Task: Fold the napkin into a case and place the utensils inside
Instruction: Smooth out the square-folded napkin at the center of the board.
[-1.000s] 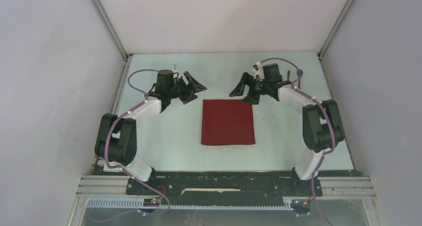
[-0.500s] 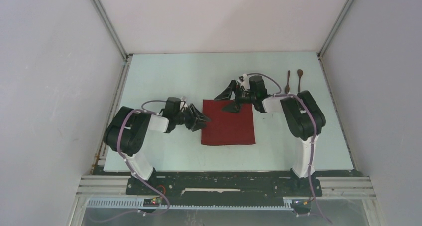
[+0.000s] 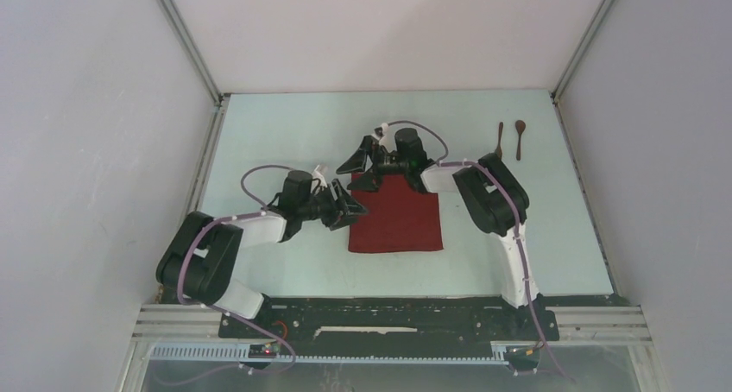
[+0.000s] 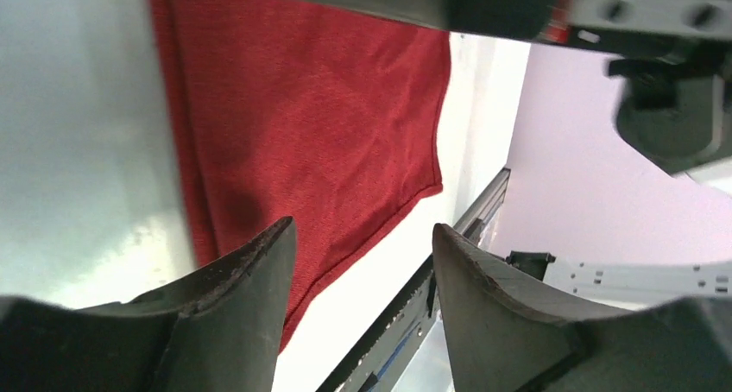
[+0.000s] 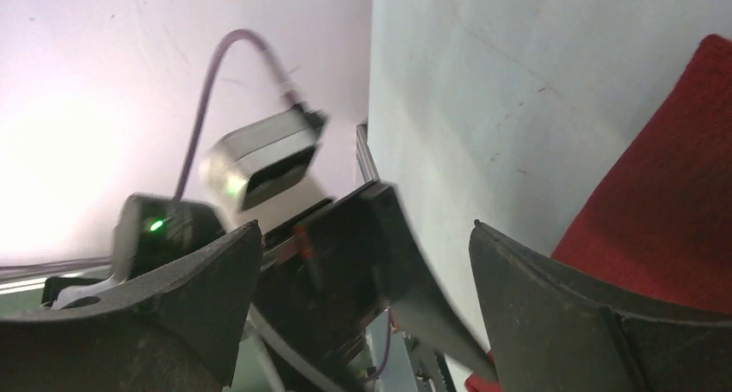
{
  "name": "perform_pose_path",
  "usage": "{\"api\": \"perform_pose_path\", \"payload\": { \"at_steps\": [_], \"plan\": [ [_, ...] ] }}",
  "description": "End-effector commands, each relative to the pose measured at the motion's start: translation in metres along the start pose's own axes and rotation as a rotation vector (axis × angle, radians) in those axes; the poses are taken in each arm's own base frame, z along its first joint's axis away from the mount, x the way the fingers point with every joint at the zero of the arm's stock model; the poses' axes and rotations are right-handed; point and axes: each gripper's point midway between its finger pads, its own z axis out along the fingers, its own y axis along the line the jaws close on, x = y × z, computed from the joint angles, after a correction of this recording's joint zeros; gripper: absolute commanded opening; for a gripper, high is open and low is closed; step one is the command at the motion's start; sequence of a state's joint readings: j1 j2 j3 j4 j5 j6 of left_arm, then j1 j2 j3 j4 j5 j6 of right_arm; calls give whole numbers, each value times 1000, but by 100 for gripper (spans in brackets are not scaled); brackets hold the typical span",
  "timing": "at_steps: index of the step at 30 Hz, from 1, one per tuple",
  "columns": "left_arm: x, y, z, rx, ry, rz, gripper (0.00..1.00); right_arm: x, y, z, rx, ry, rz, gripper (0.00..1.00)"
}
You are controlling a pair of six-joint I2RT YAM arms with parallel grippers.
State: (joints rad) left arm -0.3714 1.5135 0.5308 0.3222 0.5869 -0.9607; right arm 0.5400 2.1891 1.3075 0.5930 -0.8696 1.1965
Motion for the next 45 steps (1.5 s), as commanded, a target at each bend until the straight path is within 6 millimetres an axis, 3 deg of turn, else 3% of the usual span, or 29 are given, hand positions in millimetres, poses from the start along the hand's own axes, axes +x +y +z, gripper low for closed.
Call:
{"api": "perform_pose_path", "payload": {
  "at_steps": [1, 11, 16, 20, 23, 25, 27, 29, 31, 34, 36, 41, 45],
  "plan": [
    [19, 4, -2, -11, 35, 68, 63, -5, -24, 11, 19, 9, 24, 96],
    [55, 79, 8, -166, 88, -73, 59, -16, -72, 28, 124, 18, 26, 97],
    [70, 98, 2, -218, 107, -98, 59, -38, -92, 31, 167, -8, 33, 97],
    [75, 102, 0, -220, 119, -98, 59, -63, -99, 33, 178, -23, 42, 97],
    [71, 92, 1, -187, 121, -82, 61, -83, -95, 37, 201, -13, 1, 97],
    [65, 77, 1, -144, 115, -62, 64, -91, -80, 36, 218, 9, -32, 97],
    [55, 55, -3, -101, 101, -23, 68, -99, -51, 28, 227, 13, -84, 97],
    [44, 32, -8, -67, 82, 18, 73, -105, -18, 11, 254, 9, -149, 98],
    [34, 8, -16, -39, 65, 54, 77, -101, 20, -18, 304, 3, -200, 99],
    [21, -17, -31, -30, 16, 116, 82, -84, 40, -68, 409, -10, -239, 99],
    [17, -20, -39, -48, -12, 137, 85, -61, 38, -99, 456, -15, -236, 99],
    [29, 15, -38, -149, 13, 78, 85, 5, 2, -170, 568, -65, -140, 93],
    [41, 36, -26, -158, 52, 29, 73, 50, -28, -220, 730, -100, -97, 89]
  ]
}}
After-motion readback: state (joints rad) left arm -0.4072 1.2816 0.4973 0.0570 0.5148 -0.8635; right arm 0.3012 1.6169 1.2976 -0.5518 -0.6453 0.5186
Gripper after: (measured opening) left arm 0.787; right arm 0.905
